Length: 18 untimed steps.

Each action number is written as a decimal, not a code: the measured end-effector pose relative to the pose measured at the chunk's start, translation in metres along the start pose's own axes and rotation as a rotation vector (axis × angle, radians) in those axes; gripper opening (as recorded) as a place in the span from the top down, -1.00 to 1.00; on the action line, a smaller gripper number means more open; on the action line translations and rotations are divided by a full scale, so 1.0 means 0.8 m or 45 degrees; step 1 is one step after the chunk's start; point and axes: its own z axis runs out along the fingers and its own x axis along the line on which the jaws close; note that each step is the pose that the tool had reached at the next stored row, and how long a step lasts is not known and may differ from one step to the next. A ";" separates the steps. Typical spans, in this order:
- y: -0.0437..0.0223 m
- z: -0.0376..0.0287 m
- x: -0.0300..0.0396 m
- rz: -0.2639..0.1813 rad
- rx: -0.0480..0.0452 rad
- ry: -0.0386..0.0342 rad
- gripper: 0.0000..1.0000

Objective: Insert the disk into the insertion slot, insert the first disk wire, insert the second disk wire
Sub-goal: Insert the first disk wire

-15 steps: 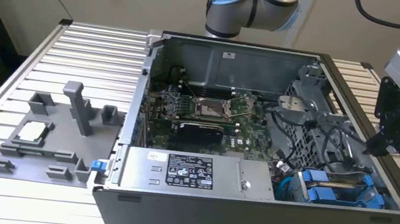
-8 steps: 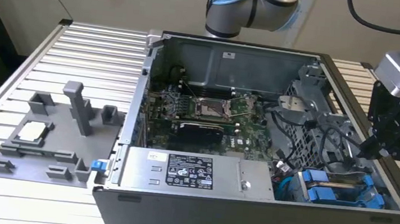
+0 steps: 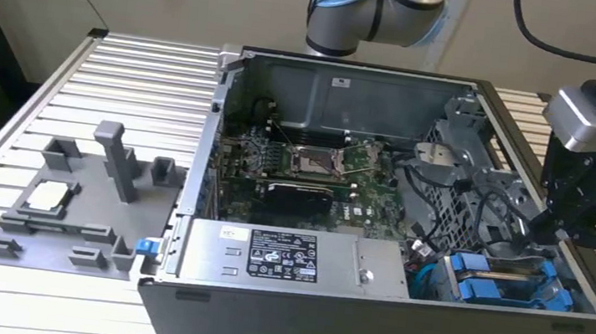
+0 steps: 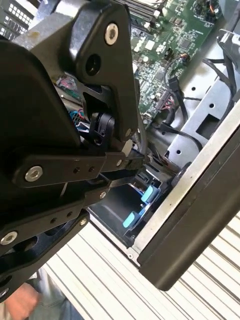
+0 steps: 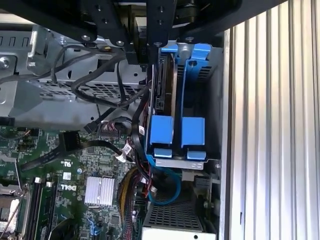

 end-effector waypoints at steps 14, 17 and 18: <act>0.0066 0.0173 0.0166 0.024 0.001 0.0018 0.62; 0.0069 0.0203 0.0188 0.025 0.002 0.0016 0.62; 0.0069 0.0207 0.0188 0.025 0.002 0.0020 0.62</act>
